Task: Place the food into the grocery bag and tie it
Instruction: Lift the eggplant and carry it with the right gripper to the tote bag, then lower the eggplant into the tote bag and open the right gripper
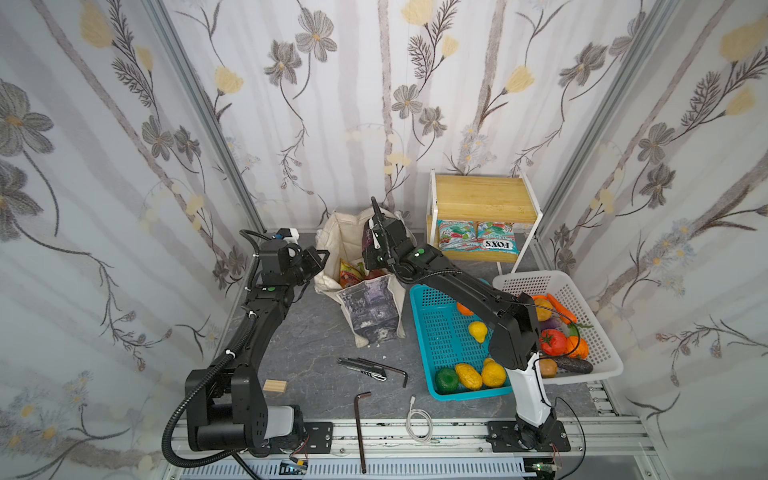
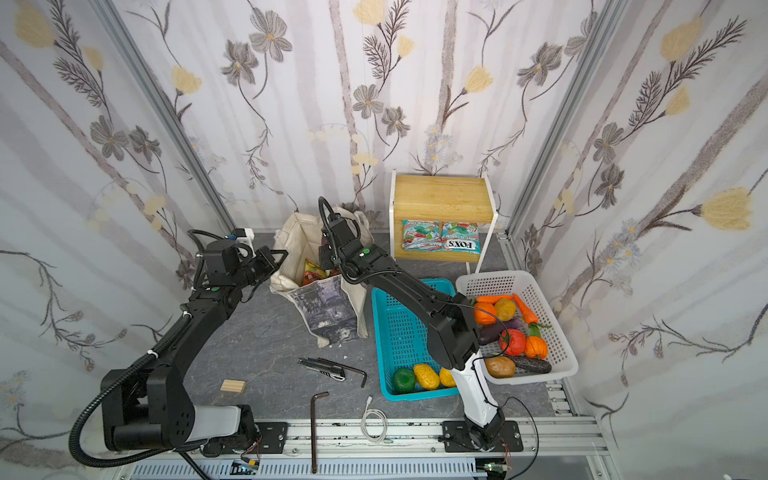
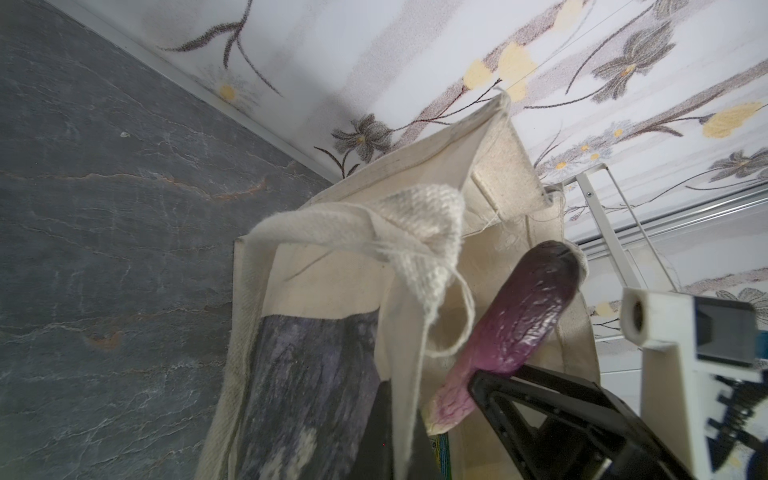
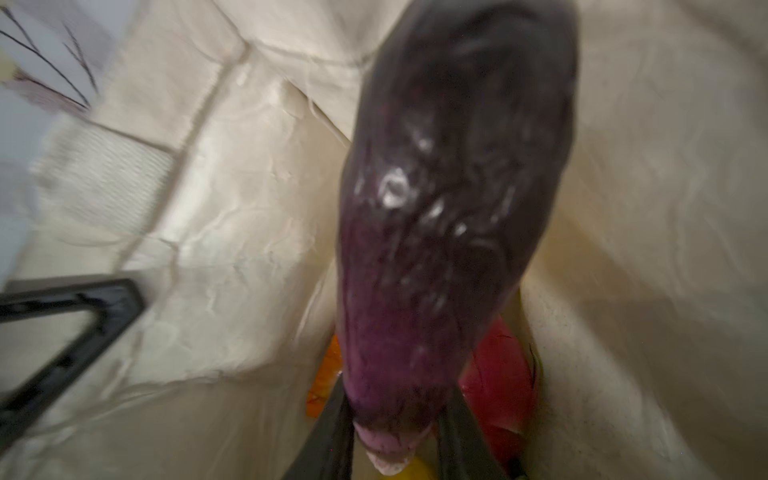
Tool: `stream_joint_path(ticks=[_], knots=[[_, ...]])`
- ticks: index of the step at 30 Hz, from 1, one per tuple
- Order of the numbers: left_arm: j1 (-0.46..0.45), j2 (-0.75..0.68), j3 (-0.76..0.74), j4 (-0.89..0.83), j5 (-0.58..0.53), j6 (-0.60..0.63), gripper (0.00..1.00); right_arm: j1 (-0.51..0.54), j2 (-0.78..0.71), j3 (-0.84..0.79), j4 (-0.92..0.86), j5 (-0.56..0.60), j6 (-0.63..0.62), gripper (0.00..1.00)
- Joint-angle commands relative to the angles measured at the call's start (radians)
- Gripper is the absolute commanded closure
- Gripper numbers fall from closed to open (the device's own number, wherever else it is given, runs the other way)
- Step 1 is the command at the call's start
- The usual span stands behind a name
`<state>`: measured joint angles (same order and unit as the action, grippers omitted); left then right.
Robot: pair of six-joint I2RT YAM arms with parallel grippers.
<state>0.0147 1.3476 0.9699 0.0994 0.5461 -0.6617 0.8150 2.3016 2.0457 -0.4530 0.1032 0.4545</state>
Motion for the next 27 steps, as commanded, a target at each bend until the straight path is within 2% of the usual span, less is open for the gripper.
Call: stream_joint_path(ticks=[1,9,20,27], knots=[[0.0,-0.009,-0.003,0.056,-0.001,-0.006,1.0,-0.003,0.046,0.012,-0.023,-0.05,-0.033,0.73],[-0.001,-0.005,-0.004,0.057,-0.002,-0.006,1.0,-0.018,0.145,0.013,-0.038,-0.09,-0.034,0.72],[-0.001,-0.004,-0.007,0.06,-0.005,-0.007,1.0,-0.044,0.173,0.013,-0.077,-0.106,-0.021,0.66],[-0.001,-0.008,-0.008,0.062,-0.005,-0.009,1.0,-0.045,0.154,0.013,-0.088,-0.1,-0.014,0.39]])
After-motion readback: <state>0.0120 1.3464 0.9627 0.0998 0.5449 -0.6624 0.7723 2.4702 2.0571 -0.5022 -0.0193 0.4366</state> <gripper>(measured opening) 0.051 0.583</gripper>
